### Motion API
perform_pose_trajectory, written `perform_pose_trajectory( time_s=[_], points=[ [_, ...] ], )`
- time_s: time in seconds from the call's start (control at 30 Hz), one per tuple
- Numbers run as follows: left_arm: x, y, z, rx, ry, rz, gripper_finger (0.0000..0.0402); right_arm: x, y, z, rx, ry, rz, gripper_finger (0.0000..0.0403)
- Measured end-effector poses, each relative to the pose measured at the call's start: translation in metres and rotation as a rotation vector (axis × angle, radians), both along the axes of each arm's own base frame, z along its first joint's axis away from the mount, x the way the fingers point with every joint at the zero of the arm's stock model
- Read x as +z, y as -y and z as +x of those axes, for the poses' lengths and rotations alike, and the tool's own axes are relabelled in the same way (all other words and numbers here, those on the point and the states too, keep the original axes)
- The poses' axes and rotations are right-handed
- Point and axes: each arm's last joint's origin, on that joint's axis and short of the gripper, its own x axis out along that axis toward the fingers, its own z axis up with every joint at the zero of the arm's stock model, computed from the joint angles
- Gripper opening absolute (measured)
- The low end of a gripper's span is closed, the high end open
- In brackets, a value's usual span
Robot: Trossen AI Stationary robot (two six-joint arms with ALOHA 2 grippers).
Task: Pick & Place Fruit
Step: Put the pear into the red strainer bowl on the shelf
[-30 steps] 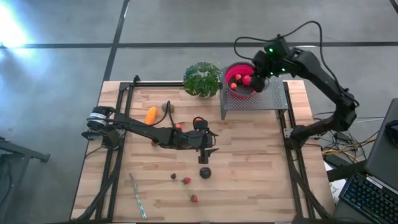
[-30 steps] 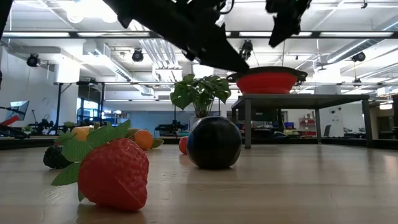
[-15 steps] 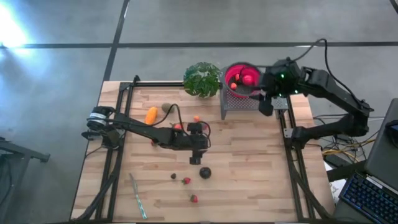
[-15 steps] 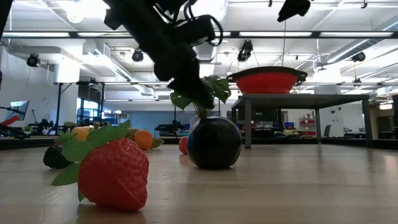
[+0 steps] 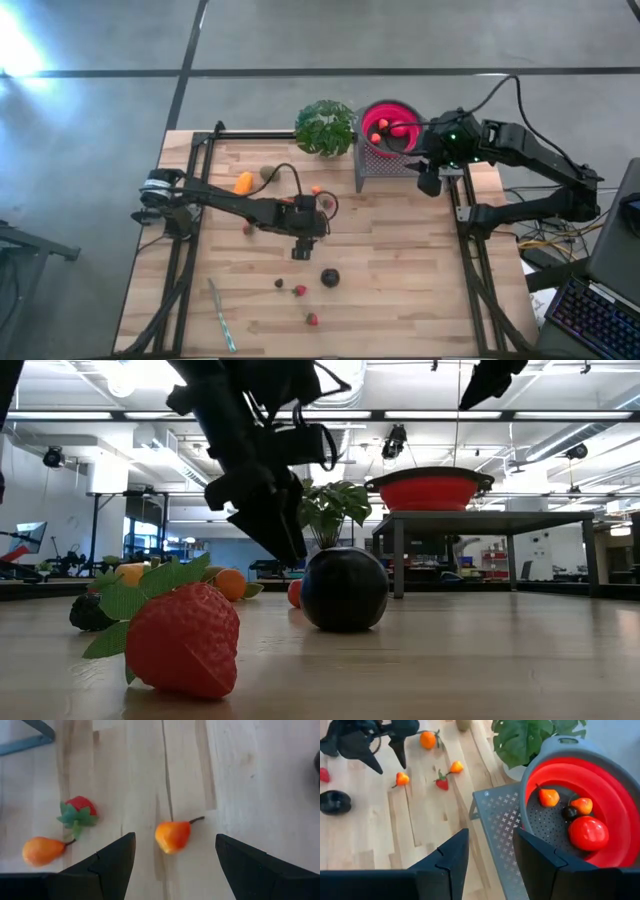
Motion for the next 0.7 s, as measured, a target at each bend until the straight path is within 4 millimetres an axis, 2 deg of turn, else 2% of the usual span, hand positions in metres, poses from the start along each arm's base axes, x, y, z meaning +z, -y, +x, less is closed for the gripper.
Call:
perform_pose_trajectory(
  time_s=[0.27, 0.53, 0.7],
  points=[
    [-0.004, -0.022, 0.002, -0.099, -0.023, -0.053, 0.0280, -0.003, 0.001, 0.004, 0.007, 0.016, -0.014, 0.0177],
    [-0.029, -0.023, 0.005, -0.183, -0.106, -0.038, 0.0280, -0.003, 0.002, 0.004, 0.018, 0.014, -0.024, 0.0171],
    [-0.036, -0.024, 0.011, -0.208, -0.083, -0.014, 0.0280, -0.003, 0.002, 0.004, 0.018, 0.014, -0.024, 0.0159]
  ],
)
